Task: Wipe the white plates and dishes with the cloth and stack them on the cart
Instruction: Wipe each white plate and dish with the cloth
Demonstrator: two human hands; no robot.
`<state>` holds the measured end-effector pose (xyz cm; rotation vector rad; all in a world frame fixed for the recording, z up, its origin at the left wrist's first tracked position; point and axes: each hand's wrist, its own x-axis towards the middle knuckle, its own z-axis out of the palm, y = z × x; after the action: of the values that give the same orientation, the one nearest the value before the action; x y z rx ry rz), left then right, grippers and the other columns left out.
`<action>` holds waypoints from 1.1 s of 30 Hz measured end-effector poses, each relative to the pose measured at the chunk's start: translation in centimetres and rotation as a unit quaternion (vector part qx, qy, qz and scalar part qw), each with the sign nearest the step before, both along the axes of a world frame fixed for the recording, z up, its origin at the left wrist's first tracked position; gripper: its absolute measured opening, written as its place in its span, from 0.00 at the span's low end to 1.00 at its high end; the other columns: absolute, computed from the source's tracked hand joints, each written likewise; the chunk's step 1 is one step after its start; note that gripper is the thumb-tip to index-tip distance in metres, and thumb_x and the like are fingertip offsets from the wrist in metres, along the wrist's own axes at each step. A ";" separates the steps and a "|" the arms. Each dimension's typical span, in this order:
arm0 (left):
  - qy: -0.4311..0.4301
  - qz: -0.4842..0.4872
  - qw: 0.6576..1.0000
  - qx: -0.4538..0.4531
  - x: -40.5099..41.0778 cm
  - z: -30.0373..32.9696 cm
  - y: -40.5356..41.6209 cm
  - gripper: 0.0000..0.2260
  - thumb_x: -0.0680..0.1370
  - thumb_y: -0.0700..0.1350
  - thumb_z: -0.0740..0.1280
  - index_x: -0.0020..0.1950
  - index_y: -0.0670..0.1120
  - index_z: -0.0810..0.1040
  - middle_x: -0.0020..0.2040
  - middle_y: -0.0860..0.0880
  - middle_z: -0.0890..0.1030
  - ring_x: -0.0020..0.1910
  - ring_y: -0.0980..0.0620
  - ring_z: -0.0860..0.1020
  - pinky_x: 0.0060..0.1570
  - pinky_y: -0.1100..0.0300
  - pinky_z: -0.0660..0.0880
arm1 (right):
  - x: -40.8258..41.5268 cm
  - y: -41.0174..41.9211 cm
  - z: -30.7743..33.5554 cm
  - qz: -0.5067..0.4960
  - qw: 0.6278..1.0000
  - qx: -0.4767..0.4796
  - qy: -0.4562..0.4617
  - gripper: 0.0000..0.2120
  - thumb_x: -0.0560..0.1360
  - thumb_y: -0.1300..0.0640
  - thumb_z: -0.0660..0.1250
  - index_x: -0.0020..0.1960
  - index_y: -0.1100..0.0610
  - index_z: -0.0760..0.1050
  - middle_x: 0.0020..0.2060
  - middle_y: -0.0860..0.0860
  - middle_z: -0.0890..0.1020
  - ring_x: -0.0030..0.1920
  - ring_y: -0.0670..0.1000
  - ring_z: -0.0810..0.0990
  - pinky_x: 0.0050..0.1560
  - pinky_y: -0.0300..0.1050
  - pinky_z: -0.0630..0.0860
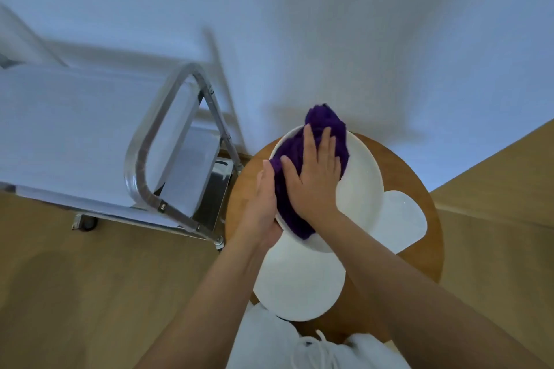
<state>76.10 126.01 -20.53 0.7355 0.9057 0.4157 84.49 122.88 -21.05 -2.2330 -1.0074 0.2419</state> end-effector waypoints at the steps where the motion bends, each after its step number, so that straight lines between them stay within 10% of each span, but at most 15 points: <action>1: 0.000 0.003 1.000 -0.001 -0.1 0.1 0.2 0.26 0.79 0.64 0.52 0.70 0.52 0.71 0.63 0.46 0.79 0.62 0.46 0.77 0.64 0.46 0.73 | -0.6 -0.1 0.2 0.016 1.000 0.005 -0.002 0.30 0.77 0.42 0.49 0.77 0.49 0.49 0.77 0.56 0.49 0.76 0.55 0.45 0.73 0.53 0.42; 10: -0.085 0.021 0.995 -0.052 -1.3 1.8 2.3 0.33 0.75 0.65 0.56 0.73 0.46 0.67 0.66 0.40 0.76 0.62 0.41 0.77 0.53 0.48 0.79 | -1.2 -5.7 -1.1 0.224 0.973 -0.048 -0.016 0.23 0.76 0.47 0.50 0.70 0.47 0.64 0.75 0.48 0.58 0.76 0.52 0.51 0.74 0.51 0.47; 16: -0.072 -0.031 0.997 -0.019 -1.4 1.9 2.4 0.36 0.72 0.66 0.55 0.75 0.47 0.62 0.70 0.41 0.71 0.67 0.38 0.72 0.67 0.36 0.66 | 1.8 -8.6 -1.4 0.137 0.981 -0.089 -0.105 0.28 0.74 0.43 0.53 0.69 0.56 0.69 0.71 0.57 0.67 0.71 0.60 0.65 0.67 0.56 0.63; 26: -0.023 -0.081 0.996 0.009 -1.8 2.3 1.7 0.38 0.67 0.68 0.59 0.73 0.51 0.66 0.66 0.43 0.76 0.64 0.41 0.75 0.65 0.39 0.70 | 3.5 -4.4 -0.6 -0.057 0.993 -0.065 -0.085 0.29 0.77 0.45 0.46 0.75 0.53 0.58 0.76 0.57 0.52 0.75 0.60 0.48 0.72 0.61 0.48; 33: 0.016 -0.061 0.998 0.016 -1.1 1.9 0.0 0.31 0.71 0.69 0.56 0.68 0.53 0.72 0.62 0.45 0.80 0.62 0.43 0.77 0.64 0.42 0.72 | 0.7 -0.8 1.4 0.016 0.998 0.000 -0.063 0.31 0.76 0.45 0.50 0.77 0.52 0.50 0.76 0.58 0.51 0.75 0.61 0.45 0.73 0.61 0.45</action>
<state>74.96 125.96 -18.62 0.8243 0.8808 0.3108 85.23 122.08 -19.67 -2.2569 -1.1093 0.1164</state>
